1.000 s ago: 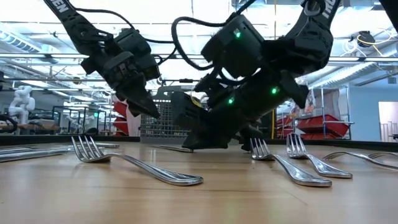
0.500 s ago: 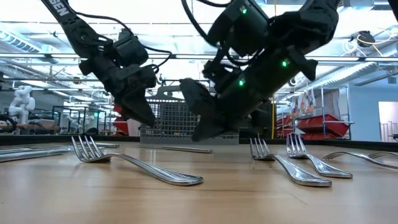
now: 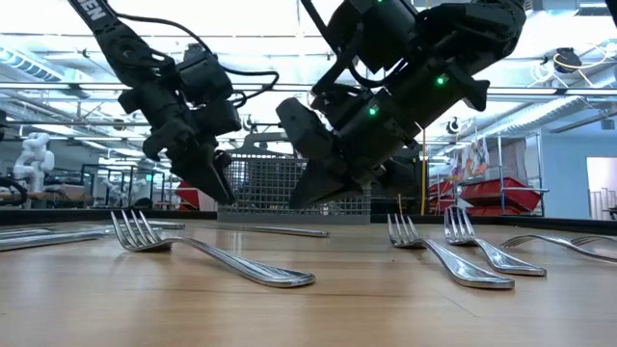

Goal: Sort silverware
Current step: Put the silver knife into the gray utensil holder

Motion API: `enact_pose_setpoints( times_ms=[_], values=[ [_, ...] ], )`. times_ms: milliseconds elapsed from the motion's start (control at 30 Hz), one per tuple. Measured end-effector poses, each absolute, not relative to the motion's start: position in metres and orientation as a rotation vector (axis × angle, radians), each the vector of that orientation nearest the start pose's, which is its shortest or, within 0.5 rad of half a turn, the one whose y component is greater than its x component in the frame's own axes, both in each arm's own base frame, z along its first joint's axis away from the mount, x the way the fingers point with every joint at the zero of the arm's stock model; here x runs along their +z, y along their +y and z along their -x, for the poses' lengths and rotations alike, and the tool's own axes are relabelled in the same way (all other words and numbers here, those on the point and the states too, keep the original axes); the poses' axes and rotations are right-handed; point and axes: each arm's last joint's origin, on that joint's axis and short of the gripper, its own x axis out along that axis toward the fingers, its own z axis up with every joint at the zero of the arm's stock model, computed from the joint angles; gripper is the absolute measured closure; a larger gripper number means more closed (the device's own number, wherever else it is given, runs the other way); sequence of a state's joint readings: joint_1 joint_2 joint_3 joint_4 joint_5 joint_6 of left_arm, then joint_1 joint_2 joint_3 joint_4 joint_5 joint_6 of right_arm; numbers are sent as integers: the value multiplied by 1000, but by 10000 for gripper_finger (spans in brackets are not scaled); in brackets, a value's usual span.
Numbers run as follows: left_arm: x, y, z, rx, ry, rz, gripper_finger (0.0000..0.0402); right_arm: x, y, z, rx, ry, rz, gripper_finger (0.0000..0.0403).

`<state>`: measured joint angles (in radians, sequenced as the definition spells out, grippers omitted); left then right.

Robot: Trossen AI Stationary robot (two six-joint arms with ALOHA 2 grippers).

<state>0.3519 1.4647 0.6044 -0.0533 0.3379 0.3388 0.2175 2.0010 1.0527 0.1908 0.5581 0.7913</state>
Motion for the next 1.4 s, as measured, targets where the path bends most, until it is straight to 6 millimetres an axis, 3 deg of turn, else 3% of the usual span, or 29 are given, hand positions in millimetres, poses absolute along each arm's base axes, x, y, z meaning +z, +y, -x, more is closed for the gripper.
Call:
enact_pose_setpoints(
  times_ms=[100,300,467,700,1000,1400],
  values=[
    [142,79,-248,-149,826,-58,262,116,69,-383,-558,540,-455,395],
    [116,79,-250,-191,922,-33,262,118,69,-385,-552,518,-469,380],
    [106,76,-255,-191,942,-42,262,119,70,-386,-537,511,-492,374],
    [113,78,-266,-65,958,-130,262,119,71,-386,-505,519,-518,374],
    [155,84,-282,6,917,-307,262,120,71,-387,-508,516,-510,374],
    [133,87,-286,-198,914,-363,262,120,71,-387,-506,515,-517,374]
  ],
)
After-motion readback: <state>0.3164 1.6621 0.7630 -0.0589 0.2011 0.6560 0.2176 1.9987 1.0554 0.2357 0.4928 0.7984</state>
